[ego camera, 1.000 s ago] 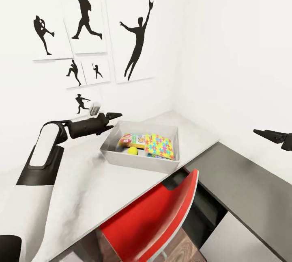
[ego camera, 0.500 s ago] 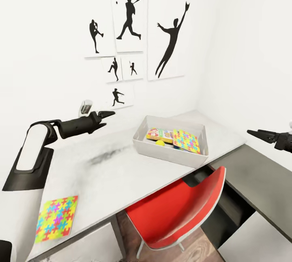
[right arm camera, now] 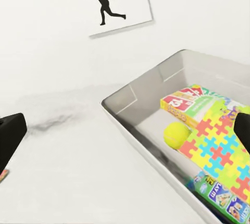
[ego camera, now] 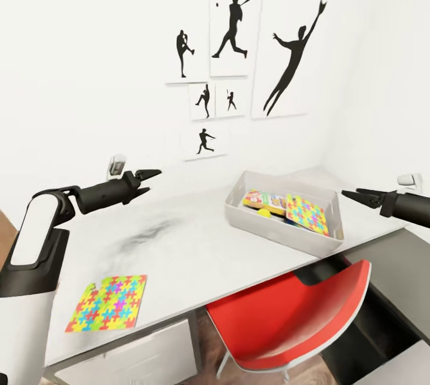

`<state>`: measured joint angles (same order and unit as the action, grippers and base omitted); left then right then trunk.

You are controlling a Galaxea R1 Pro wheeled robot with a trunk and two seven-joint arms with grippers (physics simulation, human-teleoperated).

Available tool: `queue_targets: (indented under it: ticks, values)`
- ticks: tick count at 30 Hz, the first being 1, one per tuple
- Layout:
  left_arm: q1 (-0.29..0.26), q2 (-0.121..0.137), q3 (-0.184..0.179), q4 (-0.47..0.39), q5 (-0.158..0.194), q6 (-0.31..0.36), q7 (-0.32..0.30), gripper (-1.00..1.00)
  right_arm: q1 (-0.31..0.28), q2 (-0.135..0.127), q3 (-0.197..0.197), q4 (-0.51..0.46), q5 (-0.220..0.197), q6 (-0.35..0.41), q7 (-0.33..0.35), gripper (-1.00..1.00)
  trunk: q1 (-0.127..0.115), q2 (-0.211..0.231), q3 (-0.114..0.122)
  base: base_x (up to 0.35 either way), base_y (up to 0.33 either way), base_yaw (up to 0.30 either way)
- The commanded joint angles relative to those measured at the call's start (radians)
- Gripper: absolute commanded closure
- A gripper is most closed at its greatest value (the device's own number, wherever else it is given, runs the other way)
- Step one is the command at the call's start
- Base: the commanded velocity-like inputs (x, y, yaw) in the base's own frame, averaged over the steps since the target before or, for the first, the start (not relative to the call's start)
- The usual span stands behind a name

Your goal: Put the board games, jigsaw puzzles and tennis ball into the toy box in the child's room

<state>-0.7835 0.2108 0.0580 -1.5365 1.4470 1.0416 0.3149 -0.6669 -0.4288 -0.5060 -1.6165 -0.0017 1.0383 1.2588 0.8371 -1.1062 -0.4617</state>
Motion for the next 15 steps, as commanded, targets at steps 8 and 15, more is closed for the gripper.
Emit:
queue_targets:
  ticks: [8,15]
  values:
    - [0.023,0.006,0.005,-0.007,0.009,0.003,0.006,-1.0,-0.002,0.005,0.015,0.0,0.0,0.009,0.002,-1.0,0.0,-0.001,-0.001,0.0,0.0,0.289]
    - [0.043,0.012,0.011,-0.007,0.008,0.003,0.007,-1.0,-0.002,0.006,0.035,0.0,0.0,0.009,0.0,-1.0,0.0,-0.001,-0.001,0.0,0.0,0.298]
